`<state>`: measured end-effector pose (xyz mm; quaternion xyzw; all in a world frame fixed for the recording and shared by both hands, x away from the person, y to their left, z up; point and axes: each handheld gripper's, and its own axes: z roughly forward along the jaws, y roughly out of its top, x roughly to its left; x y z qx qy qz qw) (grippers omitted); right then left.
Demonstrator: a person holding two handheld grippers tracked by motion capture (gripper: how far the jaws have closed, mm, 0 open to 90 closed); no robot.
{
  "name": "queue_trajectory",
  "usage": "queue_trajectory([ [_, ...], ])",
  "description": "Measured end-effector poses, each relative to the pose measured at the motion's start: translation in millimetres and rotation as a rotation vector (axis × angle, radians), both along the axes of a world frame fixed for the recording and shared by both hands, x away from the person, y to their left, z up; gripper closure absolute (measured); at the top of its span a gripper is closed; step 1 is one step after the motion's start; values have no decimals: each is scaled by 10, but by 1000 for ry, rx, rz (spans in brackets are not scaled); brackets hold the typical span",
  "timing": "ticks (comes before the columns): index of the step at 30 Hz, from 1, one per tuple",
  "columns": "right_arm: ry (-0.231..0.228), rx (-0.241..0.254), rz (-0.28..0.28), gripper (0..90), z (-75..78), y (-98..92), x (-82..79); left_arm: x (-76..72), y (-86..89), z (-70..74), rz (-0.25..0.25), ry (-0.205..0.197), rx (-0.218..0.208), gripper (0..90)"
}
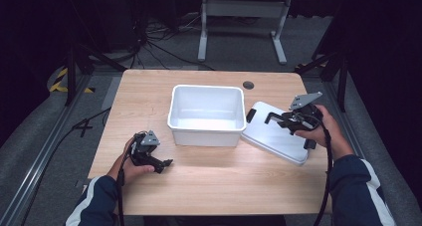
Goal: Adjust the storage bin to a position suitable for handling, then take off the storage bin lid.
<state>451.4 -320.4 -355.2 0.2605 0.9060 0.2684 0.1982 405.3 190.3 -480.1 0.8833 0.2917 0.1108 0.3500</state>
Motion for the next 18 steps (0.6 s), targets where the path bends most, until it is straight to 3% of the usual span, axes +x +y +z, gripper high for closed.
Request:
queue_trajectory([
  [11,-34,38,-19,523,113,-44,-212,-1,0,1,0,1,1,4],
  [18,-58,44,-50,480,75,-98,-336,0,2,0,-2,0,0,3],
])
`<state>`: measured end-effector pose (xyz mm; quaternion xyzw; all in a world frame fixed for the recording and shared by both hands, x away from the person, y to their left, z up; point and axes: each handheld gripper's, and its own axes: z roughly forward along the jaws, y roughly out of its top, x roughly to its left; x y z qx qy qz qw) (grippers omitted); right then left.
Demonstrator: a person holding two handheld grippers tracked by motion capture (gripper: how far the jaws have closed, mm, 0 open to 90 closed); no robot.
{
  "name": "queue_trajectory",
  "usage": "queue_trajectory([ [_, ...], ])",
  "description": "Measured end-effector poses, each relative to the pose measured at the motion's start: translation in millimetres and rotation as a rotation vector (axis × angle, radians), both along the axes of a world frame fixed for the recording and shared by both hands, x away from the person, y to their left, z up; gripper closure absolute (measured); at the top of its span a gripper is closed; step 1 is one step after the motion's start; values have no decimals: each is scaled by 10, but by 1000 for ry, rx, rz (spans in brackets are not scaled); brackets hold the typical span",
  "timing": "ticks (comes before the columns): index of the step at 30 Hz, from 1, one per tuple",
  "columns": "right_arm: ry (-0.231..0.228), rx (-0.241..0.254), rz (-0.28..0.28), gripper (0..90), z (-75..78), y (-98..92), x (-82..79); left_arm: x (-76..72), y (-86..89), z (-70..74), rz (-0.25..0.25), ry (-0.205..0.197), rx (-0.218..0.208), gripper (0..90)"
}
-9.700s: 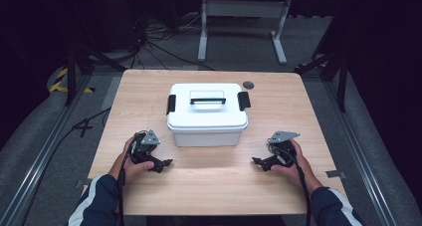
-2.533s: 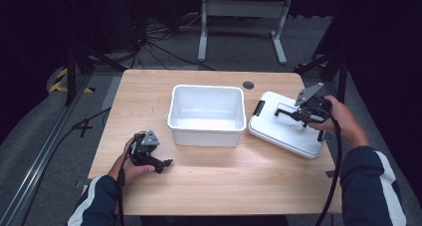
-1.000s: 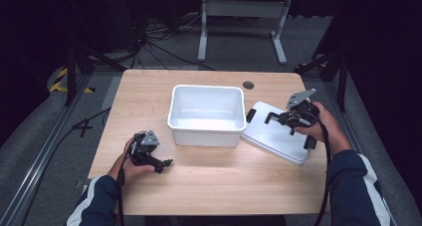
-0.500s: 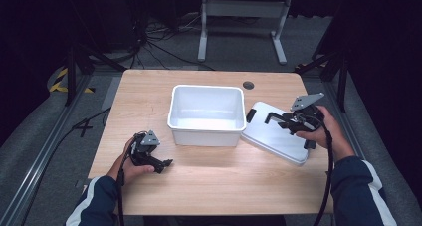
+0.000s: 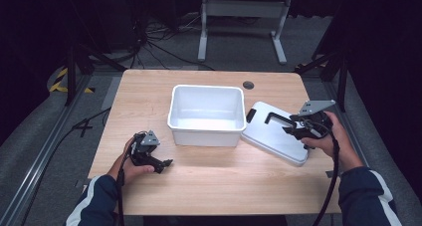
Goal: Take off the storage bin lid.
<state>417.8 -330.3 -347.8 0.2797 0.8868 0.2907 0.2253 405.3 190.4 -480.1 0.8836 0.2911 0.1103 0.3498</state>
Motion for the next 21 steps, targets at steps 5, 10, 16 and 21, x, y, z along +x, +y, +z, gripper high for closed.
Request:
queue_trajectory([
  [5,-4,3,-9,462,-30,-31,-93,-1,-1,0,0,1,-1,3],
  [10,-24,7,-17,421,-61,-79,-215,-1,0,0,0,0,0,4],
  [16,-45,15,-22,386,-150,-178,-369,-9,0,0,3,1,-1,5],
  [21,-47,35,-28,353,-237,-272,-512,-11,0,-1,4,-1,-2,5],
])
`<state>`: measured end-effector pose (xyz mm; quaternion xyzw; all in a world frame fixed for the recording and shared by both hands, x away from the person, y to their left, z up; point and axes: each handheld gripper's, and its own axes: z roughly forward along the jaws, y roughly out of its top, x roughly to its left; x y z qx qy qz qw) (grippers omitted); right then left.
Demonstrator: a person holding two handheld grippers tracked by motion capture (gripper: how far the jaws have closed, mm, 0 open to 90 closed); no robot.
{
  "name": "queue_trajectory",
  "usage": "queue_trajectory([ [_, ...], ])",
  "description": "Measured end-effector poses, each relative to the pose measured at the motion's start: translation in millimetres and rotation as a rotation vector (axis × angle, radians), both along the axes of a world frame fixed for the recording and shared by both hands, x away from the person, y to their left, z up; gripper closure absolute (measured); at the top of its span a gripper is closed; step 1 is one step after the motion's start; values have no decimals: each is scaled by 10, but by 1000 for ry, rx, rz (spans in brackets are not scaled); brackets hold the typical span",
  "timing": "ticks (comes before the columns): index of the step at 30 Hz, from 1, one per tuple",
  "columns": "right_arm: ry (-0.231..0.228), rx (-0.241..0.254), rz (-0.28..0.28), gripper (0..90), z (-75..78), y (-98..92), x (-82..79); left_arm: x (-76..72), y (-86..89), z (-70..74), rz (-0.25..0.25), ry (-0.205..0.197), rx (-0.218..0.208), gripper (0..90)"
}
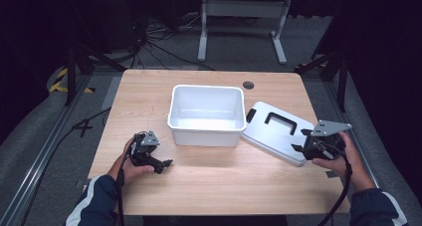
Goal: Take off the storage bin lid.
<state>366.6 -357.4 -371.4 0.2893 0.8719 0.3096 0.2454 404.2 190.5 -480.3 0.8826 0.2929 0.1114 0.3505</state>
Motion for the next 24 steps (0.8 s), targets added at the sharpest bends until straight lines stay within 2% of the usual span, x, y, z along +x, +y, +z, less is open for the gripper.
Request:
queue_trajectory([
  [3,-17,1,-20,320,-49,-42,-60,0,0,0,0,0,0,4],
  [6,-19,41,-33,294,-145,-137,-165,0,0,0,0,0,0,5],
  [13,-22,83,-74,222,-312,-225,-306,1,2,1,-3,-2,2,5],
  [16,-26,90,-109,215,-469,-280,-377,-4,1,-4,0,-4,-3,4],
  [22,29,123,-181,209,-708,-376,-436,-5,8,-7,-10,-6,-4,5],
  [24,36,105,-188,208,-784,-383,-449,-5,9,-4,-11,-5,-1,5],
])
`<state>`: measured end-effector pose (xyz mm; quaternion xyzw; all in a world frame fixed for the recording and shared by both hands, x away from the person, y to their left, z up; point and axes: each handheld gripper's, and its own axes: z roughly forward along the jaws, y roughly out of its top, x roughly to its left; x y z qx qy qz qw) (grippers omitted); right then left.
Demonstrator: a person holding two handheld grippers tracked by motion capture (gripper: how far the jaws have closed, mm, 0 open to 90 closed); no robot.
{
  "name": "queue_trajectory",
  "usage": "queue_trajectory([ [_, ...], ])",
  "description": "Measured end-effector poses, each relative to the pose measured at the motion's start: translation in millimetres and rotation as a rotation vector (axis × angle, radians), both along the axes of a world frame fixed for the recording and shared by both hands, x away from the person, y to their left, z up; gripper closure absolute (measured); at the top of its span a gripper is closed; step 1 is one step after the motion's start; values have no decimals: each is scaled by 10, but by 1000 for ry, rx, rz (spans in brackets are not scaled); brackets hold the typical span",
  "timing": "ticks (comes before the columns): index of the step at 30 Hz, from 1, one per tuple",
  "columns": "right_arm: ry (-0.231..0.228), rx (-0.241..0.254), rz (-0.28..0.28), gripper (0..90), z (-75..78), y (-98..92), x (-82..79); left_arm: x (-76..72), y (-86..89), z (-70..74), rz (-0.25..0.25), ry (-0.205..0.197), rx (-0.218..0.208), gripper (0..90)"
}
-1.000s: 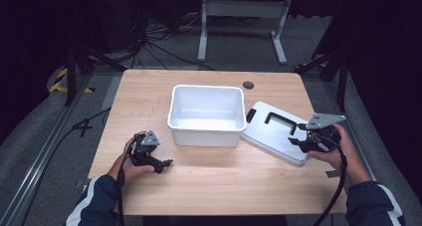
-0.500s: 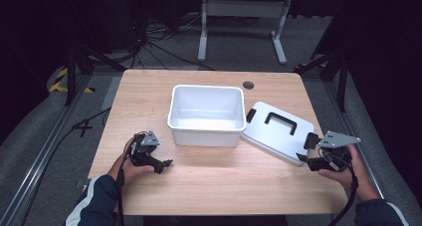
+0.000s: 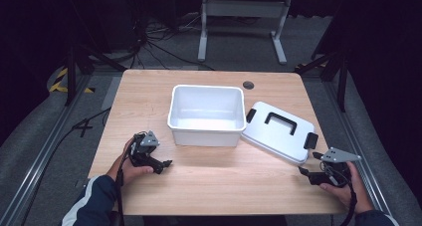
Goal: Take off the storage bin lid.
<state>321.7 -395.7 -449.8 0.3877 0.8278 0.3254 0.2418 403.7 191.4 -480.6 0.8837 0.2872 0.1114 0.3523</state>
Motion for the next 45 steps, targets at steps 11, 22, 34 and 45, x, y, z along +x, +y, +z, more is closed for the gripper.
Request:
queue_trajectory([
  [11,42,89,-42,198,-172,-115,31,-16,-1,-6,6,2,-8,5],
  [22,58,103,-37,183,-177,-112,56,-15,-4,-5,8,2,-7,4],
  [34,58,103,-41,183,-177,-110,54,-13,-4,-3,7,2,-4,2],
  [45,58,103,-40,183,-177,-111,54,-9,-3,-3,5,-1,-4,2],
])
